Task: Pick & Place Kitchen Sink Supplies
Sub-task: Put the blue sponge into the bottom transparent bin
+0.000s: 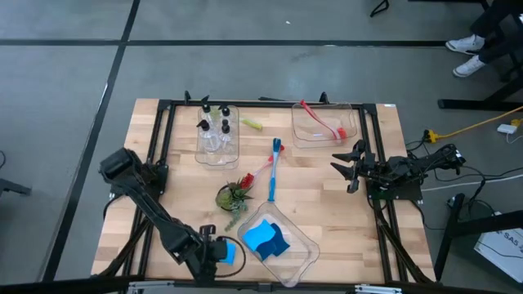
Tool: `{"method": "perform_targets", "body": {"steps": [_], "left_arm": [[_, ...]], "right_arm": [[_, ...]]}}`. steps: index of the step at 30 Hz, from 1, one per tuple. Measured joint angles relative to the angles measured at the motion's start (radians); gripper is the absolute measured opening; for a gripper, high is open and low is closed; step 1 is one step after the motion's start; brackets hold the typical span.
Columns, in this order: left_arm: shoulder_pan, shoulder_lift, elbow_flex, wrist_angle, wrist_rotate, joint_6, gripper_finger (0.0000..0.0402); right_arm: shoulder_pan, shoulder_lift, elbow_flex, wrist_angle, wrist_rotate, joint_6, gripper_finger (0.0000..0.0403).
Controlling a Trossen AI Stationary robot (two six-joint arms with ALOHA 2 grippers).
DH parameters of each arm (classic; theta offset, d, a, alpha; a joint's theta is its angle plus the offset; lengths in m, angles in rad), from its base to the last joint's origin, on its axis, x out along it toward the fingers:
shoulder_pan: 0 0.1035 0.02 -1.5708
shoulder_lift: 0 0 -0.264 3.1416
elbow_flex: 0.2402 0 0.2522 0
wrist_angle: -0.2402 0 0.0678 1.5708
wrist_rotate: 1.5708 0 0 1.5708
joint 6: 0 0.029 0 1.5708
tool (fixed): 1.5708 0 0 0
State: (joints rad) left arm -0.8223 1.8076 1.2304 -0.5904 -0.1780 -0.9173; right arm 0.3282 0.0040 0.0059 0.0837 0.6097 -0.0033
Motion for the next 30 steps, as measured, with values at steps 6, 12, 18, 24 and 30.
{"method": "perform_targets", "body": {"steps": [6, 12, 18, 24, 30], "left_arm": [[0.015, -0.118, 0.001, 0.006, -0.023, 0.071, 0.0002], [0.047, -0.240, 0.001, 0.011, -0.009, 0.148, 0.0002], [0.076, -0.347, 0.002, 0.050, -0.091, 0.212, 0.0002], [0.133, -0.393, 0.003, 0.238, -0.142, 0.367, 0.0002], [0.212, -0.383, 0.003, 0.475, -0.093, 0.527, 0.0002]], "right_arm": [[0.000, 0.000, 0.000, 0.000, 0.000, 0.000, 0.0149], [0.000, 0.000, 0.000, 0.000, 0.000, 0.000, 0.0149], [0.000, 0.000, 0.000, 0.000, 0.000, -0.001, 0.0149], [0.000, 0.000, 0.000, 0.000, 0.000, -0.002, 0.0149], [0.000, 0.000, 0.000, 0.000, 0.000, -0.003, 0.0149]]}}
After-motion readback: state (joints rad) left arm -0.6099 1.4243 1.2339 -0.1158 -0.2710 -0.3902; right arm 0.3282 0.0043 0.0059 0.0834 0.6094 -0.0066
